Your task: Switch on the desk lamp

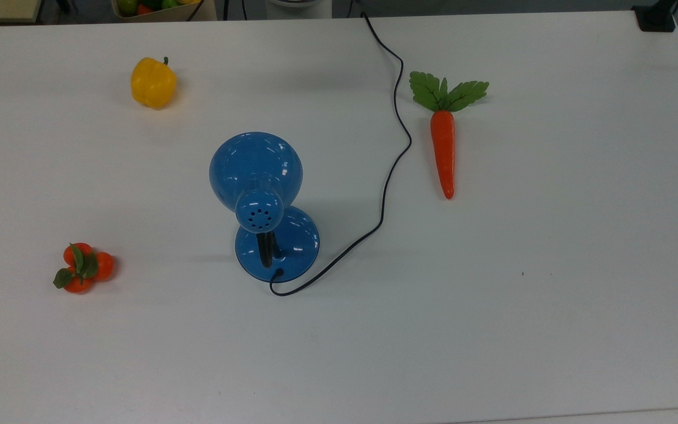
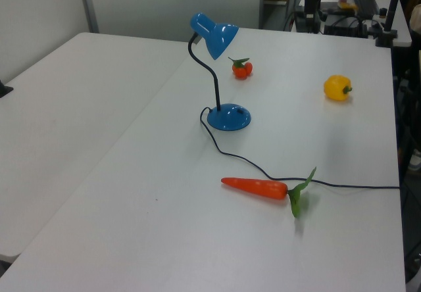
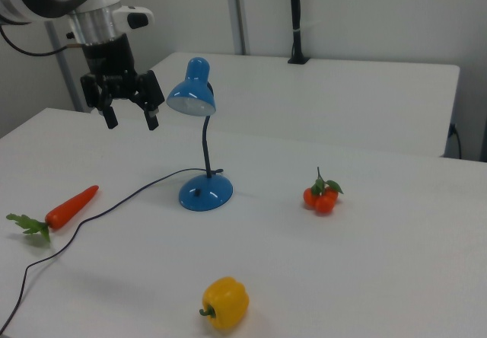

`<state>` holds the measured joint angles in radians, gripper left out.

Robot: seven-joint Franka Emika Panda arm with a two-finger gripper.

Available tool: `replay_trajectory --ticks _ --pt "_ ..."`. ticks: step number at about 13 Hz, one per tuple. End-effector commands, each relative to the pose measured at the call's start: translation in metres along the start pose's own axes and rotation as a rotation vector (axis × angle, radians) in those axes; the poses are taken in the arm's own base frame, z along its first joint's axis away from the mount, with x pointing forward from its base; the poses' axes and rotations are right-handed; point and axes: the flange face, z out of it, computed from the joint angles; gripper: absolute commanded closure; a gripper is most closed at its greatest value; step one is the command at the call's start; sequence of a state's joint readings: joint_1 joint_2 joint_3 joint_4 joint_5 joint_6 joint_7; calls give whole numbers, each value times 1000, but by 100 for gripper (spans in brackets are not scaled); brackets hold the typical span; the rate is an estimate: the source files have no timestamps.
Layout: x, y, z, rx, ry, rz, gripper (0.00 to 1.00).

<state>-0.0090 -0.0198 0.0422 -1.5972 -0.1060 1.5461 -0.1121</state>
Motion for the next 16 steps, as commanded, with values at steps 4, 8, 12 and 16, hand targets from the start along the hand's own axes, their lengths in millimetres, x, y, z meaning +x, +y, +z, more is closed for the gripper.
replay_trajectory --ticks 4,8,12,16 --pt "-2 -5 2 22 -23 -10 0" --pt "-2 -4 1 24 -21 -7 0" --pt "-2 -4 2 23 -23 -9 0" --pt "-1 -7 3 37 -16 -9 4"
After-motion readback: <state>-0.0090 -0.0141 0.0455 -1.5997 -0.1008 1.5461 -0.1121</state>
